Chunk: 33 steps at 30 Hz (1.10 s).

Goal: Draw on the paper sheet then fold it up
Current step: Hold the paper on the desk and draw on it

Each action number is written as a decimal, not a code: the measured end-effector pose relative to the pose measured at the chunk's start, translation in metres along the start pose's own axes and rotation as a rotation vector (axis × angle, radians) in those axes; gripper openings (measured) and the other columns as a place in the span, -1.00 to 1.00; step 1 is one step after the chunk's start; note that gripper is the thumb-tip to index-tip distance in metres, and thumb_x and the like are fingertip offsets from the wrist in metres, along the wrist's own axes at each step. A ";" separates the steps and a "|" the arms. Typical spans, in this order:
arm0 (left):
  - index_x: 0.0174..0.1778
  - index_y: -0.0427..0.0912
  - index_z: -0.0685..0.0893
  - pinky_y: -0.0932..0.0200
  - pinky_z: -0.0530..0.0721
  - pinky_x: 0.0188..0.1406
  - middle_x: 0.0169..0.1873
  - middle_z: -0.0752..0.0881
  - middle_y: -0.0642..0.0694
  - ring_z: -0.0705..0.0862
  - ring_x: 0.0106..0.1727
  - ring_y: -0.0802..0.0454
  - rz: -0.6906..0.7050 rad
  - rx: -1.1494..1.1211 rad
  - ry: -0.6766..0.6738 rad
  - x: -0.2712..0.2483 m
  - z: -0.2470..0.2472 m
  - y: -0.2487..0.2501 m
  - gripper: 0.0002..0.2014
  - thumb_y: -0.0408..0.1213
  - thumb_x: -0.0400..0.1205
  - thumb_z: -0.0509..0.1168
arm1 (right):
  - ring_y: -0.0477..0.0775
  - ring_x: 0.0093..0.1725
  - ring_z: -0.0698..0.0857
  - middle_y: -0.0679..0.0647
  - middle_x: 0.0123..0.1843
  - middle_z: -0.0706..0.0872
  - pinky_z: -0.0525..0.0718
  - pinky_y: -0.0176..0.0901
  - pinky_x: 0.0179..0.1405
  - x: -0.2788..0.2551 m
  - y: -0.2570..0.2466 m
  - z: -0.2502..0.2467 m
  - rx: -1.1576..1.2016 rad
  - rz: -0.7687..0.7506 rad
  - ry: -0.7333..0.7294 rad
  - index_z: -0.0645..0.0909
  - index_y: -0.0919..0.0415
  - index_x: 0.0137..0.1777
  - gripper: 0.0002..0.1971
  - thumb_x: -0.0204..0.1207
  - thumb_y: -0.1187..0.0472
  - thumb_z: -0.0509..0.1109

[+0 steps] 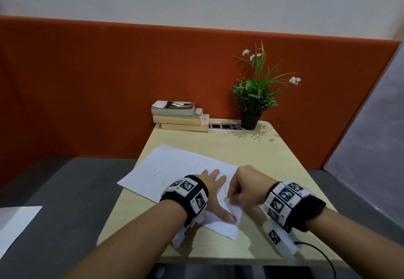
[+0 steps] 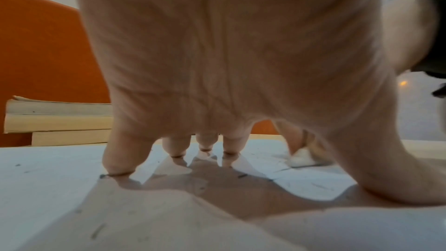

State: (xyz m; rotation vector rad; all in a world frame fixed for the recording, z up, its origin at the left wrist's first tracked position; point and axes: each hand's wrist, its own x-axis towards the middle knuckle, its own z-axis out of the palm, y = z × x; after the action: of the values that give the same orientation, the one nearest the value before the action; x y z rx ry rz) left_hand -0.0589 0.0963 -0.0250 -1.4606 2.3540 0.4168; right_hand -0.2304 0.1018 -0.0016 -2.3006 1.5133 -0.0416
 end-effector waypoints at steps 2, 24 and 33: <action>0.79 0.08 -0.25 -0.30 0.04 0.69 0.78 -0.28 0.02 -0.22 0.79 -0.14 0.000 -0.001 -0.001 -0.001 -0.001 0.001 0.25 0.55 0.41 0.34 | -0.15 -0.14 0.83 -0.08 -0.14 0.90 0.75 -0.37 -0.15 -0.010 0.000 0.004 0.018 -0.032 -0.052 0.91 0.11 -0.08 -0.90 0.46 0.15 0.61; 0.79 0.11 -0.25 -0.28 0.06 0.70 0.78 -0.27 0.06 -0.23 0.79 -0.03 -0.005 -0.053 0.004 0.000 -0.001 0.000 0.26 0.53 0.40 0.38 | -0.01 -0.18 0.82 0.00 -0.22 0.88 0.84 -0.15 -0.14 0.016 -0.001 -0.008 -0.099 0.012 0.036 0.88 0.20 -0.16 -0.87 0.46 0.29 0.48; 0.80 -0.09 -0.25 -0.17 0.05 0.72 0.79 -0.25 0.00 -0.20 0.79 -0.07 -0.011 -0.050 0.030 -0.003 -0.001 0.001 0.32 0.51 0.40 0.40 | -0.15 -0.26 0.80 -0.12 -0.28 0.84 0.79 -0.25 -0.21 -0.002 -0.001 0.001 -0.014 -0.002 -0.041 0.87 0.10 -0.23 -0.90 0.49 0.15 0.56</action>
State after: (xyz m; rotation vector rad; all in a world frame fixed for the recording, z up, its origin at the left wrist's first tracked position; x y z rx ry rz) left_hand -0.0591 0.0985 -0.0225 -1.5111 2.3742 0.4566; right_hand -0.2296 0.1043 -0.0022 -2.3005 1.4954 0.0154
